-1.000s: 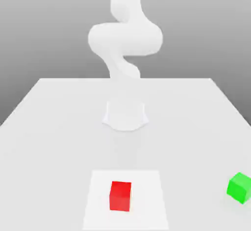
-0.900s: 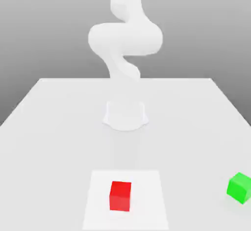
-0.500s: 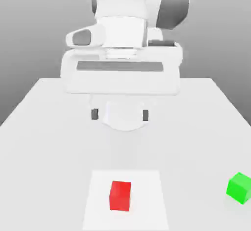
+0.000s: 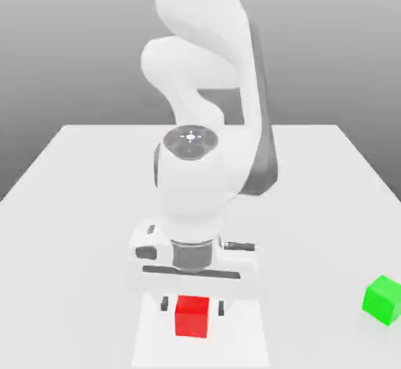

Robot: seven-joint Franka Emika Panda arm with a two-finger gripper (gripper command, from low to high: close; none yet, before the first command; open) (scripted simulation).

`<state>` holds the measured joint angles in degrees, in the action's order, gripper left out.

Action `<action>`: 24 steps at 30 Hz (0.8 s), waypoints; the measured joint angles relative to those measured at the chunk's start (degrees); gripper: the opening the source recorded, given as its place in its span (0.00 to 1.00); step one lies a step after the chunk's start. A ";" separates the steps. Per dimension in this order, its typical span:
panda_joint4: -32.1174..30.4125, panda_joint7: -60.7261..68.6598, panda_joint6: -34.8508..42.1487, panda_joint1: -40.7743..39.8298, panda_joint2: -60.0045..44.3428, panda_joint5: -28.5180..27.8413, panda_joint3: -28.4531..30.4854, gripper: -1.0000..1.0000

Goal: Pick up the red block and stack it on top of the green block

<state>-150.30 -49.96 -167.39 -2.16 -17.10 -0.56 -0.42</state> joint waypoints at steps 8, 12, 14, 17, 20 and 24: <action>-0.77 0.03 4.32 -0.25 5.11 0.06 -0.27 0.00; -0.51 2.57 10.43 1.28 10.88 -0.27 -2.41 0.00; 1.18 6.37 12.07 4.13 10.75 -1.05 -5.35 0.00; 3.71 12.08 14.25 8.05 10.23 -2.25 -9.98 0.00; 6.14 17.78 16.31 11.82 9.69 -3.40 -14.65 0.00; 10.25 23.54 16.62 17.42 5.32 -7.76 -19.67 0.00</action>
<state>-140.05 -26.42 -150.77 15.26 -11.77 -8.32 -20.09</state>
